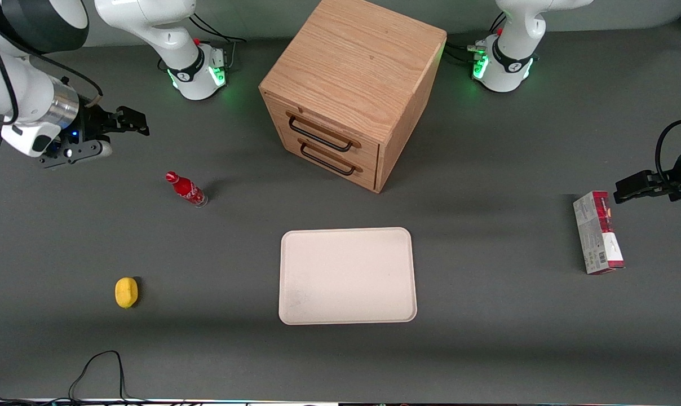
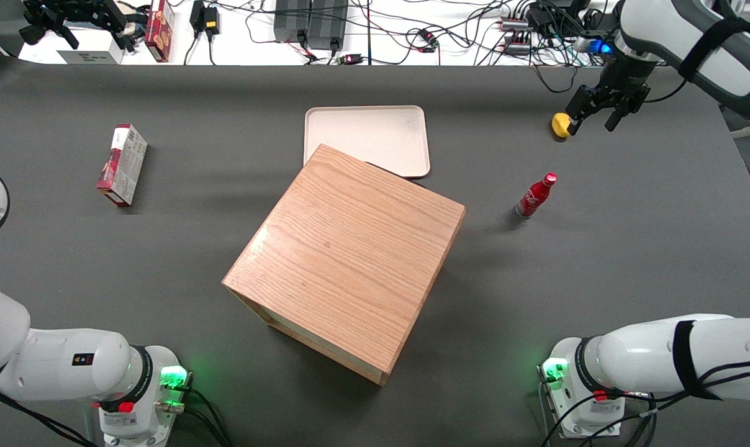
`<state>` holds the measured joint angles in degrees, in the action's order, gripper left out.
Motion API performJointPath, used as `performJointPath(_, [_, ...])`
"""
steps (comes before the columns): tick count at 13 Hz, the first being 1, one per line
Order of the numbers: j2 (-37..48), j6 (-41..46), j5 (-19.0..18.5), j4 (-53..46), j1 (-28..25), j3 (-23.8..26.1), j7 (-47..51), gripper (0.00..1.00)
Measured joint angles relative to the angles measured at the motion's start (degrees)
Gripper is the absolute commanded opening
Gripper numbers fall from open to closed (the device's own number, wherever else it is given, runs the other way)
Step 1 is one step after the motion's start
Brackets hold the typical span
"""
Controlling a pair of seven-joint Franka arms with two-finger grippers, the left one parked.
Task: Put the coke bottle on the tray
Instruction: 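Move the right gripper down over the red Coca-Cola bottle, then close the right gripper around the bottle's body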
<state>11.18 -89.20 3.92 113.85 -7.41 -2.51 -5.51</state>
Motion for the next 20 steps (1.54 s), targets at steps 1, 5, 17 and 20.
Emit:
performJointPath(1, [0.45, -0.48, 0.0, 0.74, 0.03, -0.17, 0.02, 1.0])
performJointPath(5, [-0.87, -2.63, 0.0, 2.19, 0.14, -0.99, 0.02, 1.0])
performJointPath(17, [-7.91, -29.92, 0.0, 20.89, -1.55, -0.85, -0.02, 1.0])
performJointPath(20, [-7.91, -32.23, 0.0, 22.88, -1.6, -0.86, -0.02, 1.0])
